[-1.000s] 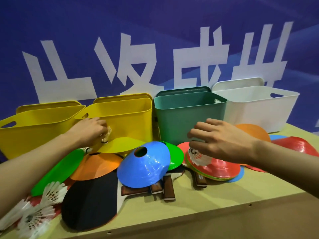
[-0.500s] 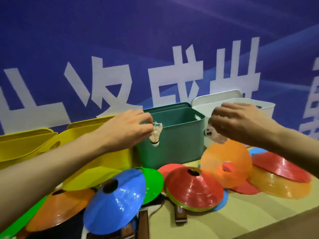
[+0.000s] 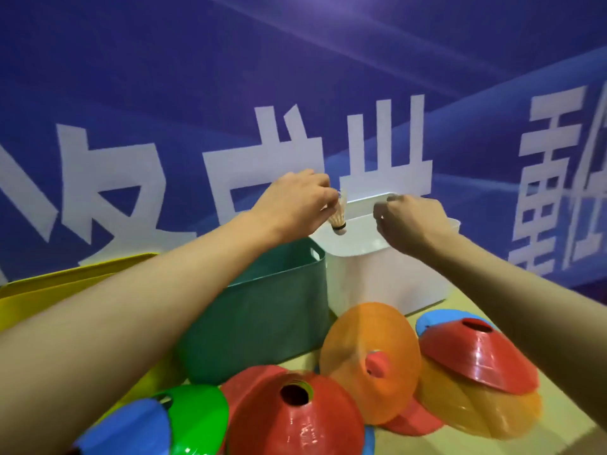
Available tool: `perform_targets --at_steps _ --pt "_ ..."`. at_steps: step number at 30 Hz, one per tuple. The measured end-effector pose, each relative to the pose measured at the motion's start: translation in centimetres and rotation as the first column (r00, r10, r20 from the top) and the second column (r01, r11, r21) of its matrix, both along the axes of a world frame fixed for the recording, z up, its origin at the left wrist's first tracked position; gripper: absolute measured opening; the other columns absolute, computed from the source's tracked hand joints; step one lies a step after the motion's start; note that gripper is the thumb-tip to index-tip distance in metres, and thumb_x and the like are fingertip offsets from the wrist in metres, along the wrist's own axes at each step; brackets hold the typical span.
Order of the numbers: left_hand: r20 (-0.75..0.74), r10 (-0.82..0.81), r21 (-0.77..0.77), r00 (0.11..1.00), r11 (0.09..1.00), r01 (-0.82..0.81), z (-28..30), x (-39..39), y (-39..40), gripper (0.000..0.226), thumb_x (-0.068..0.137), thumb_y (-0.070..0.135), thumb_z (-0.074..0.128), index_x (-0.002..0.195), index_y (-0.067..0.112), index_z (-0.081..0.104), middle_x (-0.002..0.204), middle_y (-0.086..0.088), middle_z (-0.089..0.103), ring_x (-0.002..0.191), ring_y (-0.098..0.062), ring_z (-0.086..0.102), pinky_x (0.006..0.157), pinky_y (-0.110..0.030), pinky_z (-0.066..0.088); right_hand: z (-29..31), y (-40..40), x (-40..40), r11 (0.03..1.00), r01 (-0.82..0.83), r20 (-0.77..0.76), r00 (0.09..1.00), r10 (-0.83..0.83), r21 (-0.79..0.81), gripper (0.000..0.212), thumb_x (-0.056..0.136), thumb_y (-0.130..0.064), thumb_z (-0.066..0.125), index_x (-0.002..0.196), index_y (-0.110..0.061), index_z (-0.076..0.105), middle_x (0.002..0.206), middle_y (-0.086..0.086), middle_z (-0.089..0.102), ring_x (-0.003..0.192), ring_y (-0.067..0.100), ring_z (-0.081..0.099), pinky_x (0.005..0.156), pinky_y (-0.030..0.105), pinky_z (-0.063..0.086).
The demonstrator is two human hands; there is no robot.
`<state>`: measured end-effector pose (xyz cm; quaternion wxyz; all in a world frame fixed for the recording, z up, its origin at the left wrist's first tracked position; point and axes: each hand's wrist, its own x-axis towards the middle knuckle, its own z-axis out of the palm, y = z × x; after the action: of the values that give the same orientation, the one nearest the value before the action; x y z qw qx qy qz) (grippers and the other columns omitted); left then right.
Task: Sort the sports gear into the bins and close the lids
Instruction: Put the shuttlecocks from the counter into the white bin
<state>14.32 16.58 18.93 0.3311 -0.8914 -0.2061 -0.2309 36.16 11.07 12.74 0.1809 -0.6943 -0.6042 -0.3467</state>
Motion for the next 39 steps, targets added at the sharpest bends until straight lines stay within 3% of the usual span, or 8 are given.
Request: perform_targets --at_steps 2,6,9,12,18,25,30,39 --pt "-0.008 0.120 -0.110 0.993 0.987 -0.120 -0.2 3.5 2.1 0.025 0.101 0.039 0.058 0.114 0.022 0.072 0.110 -0.003 0.062 0.103 -0.030 0.057 0.074 -0.038 0.041 -1.0 -1.9 0.4 1.000 -0.002 0.035 0.999 0.002 -0.021 0.018 0.097 -0.020 0.056 0.081 -0.017 0.064 0.074 0.000 0.058 0.054 0.017 0.054 0.050 0.030 0.052" --pt "-0.201 0.236 -0.395 0.951 0.868 -0.299 -1.7 6.0 4.2 0.059 0.093 0.052 0.069 0.143 0.024 0.055 0.136 -0.003 0.059 0.124 -0.027 0.055 0.099 -0.047 0.050 -1.6 -4.9 1.5 0.995 0.006 0.102 0.995 0.005 -0.103 0.017 0.096 -0.022 0.054 0.083 -0.019 0.063 0.075 -0.003 0.058 0.055 0.016 0.056 0.048 0.027 0.048" --pt "-0.246 0.167 -0.372 0.955 0.893 -0.252 -2.5 3.2 2.1 0.036 0.098 0.044 0.062 0.130 0.028 0.064 0.126 0.003 0.065 0.112 -0.019 0.060 0.090 -0.041 0.054 -1.5 -5.7 0.6 0.994 -0.015 0.144 0.989 0.030 -0.108 0.016 0.094 -0.018 0.054 0.080 -0.017 0.062 0.072 -0.002 0.055 0.054 0.018 0.053 0.050 0.034 0.054" --pt "-0.291 0.150 -0.338 0.945 0.908 -0.248 -2.4 -2.9 -2.1 0.026 0.099 0.043 0.057 0.118 0.034 0.071 0.114 0.009 0.067 0.096 -0.012 0.063 0.081 -0.038 0.057 -1.3 -5.7 -2.2 0.990 -0.086 0.154 0.983 0.103 -0.113 0.016 0.095 -0.020 0.053 0.083 -0.016 0.063 0.073 -0.002 0.056 0.056 0.017 0.054 0.050 0.035 0.055" --pt "-0.374 0.285 -0.315 0.883 0.856 -0.410 -2.2 -20.8 -10.8 0.028 0.101 0.047 0.052 0.116 0.034 0.071 0.111 0.011 0.063 0.102 -0.011 0.060 0.090 -0.029 0.047 -1.8 -7.1 -13.9 0.931 -0.335 0.134 0.926 0.354 -0.148 0.017 0.095 -0.033 0.051 0.092 -0.024 0.064 0.089 -0.001 0.065 0.079 0.028 0.068 0.057 0.033 0.046" --pt "-0.425 0.573 -0.375 0.701 0.594 -0.712 -4.8 -42.5 -15.6 0.025 0.098 0.047 0.059 0.119 0.037 0.069 0.113 0.011 0.065 0.096 -0.007 0.062 0.085 -0.029 0.051 -3.6 -9.0 -31.2 0.780 -0.585 0.206 0.754 0.624 -0.222 0.013 0.088 -0.033 0.053 0.091 -0.024 0.061 0.085 0.000 0.061 0.074 0.030 0.067 0.050 0.034 0.043" --pt "-0.432 0.661 -0.410 0.614 0.463 -0.786 -6.1 -51.6 -16.4 0.033 0.098 0.042 0.061 0.130 0.033 0.063 0.121 0.010 0.066 0.093 -0.003 0.054 0.087 -0.026 0.051 -4.8 -8.9 -41.8 0.682 -0.675 0.169 0.665 0.728 -0.280 0.024 0.095 -0.036 0.049 0.112 -0.027 0.062 0.105 0.000 0.059 0.094 0.028 0.063 0.059 0.035 0.048" --pt "-0.393 0.683 -0.459 0.616 0.435 -0.775 -9.0 -59.3 -18.8 0.036 0.098 0.052 0.057 0.131 0.038 0.060 0.119 0.014 0.061 0.097 -0.003 0.055 0.087 -0.032 0.054 -5.4 -5.0 -55.0 0.606 -0.693 0.161 0.597 0.786 -0.391 0.033 0.098 -0.039 0.058 0.128 -0.026 0.059 0.121 0.003 0.059 0.113 0.027 0.058 0.070 0.039 0.057"
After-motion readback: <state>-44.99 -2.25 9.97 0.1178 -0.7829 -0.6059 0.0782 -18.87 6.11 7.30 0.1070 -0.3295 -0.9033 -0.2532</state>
